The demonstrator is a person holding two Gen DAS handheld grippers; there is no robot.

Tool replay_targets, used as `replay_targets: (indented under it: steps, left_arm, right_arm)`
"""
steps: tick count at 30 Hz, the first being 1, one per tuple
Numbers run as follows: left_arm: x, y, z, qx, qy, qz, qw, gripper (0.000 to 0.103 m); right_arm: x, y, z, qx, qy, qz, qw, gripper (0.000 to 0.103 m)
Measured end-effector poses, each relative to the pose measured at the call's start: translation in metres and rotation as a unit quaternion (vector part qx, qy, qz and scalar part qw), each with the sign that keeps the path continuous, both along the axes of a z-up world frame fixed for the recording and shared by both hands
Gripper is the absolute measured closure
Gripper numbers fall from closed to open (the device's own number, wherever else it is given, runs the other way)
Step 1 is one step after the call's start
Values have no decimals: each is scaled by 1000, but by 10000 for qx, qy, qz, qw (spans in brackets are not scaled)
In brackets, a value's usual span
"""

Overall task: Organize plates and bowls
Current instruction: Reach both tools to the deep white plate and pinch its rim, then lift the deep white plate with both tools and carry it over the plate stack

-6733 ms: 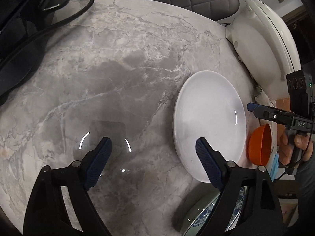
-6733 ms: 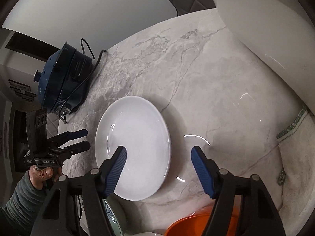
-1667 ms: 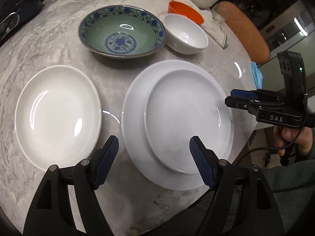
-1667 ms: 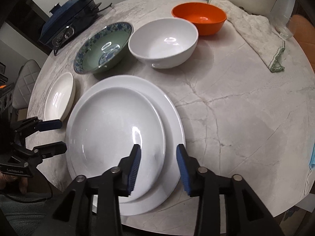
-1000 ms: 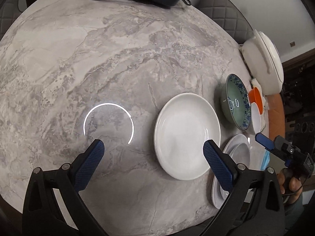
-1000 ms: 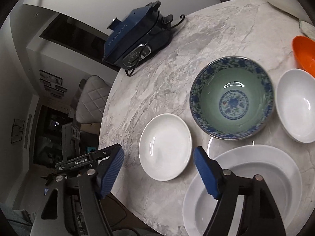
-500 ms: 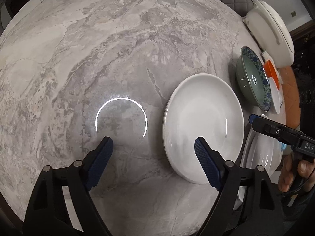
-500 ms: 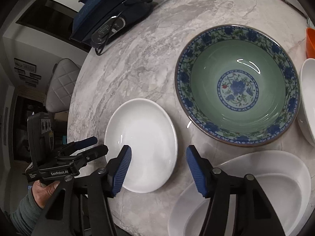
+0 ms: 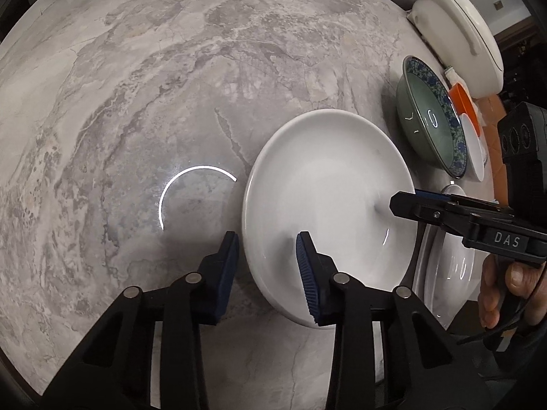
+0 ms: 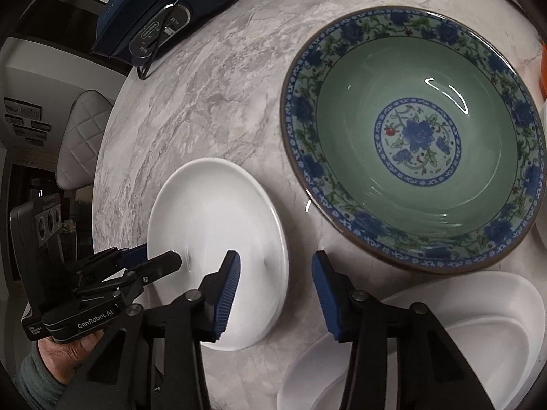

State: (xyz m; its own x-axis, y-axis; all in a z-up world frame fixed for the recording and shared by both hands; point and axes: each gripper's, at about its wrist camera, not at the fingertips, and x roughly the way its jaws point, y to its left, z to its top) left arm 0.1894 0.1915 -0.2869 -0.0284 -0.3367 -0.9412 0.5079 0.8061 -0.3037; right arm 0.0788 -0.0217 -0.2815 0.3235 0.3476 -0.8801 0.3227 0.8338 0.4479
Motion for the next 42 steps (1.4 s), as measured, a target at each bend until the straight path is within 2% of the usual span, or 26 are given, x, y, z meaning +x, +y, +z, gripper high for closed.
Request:
replay_targets:
  steps: [5,11,13,15,19,29,36,42]
  left_arm:
    - [2,-3,-3,-22,33,-29,10000,72]
    - [4,-9,-6,63,-27,-88,9999,83]
    - [5,-10,-7,94,-30,-59,9999,87]
    - [5,-10,-8,116,-31,-62,9999,90]
    - [4,-11,-8,198,-110,-115,9997,90]
    - [5,0,-3,118,-78,-13,9999,90]
    - [3,8,22,-23,-133,0,9999,90]
    - [-8,6,50,-184,-199,-187,9995,90]
  right_arm:
    - [2,2,-5,4,38,82,10000,67]
    - [5,5,-4,-165,35,166,9997,81]
    - [5,4,-4,-199,42,140,9997,90]
    - [5,2,-5,-247,50,117,9996,92]
    - [6,4,-4,-375,37,199,9991,92]
    - [6,9,2,-427,-35,255,9988,93]
    - [2,13,17,-452,-157,237,9986,92]
    - [-11,11,39,-545,-274,123,9981,92]
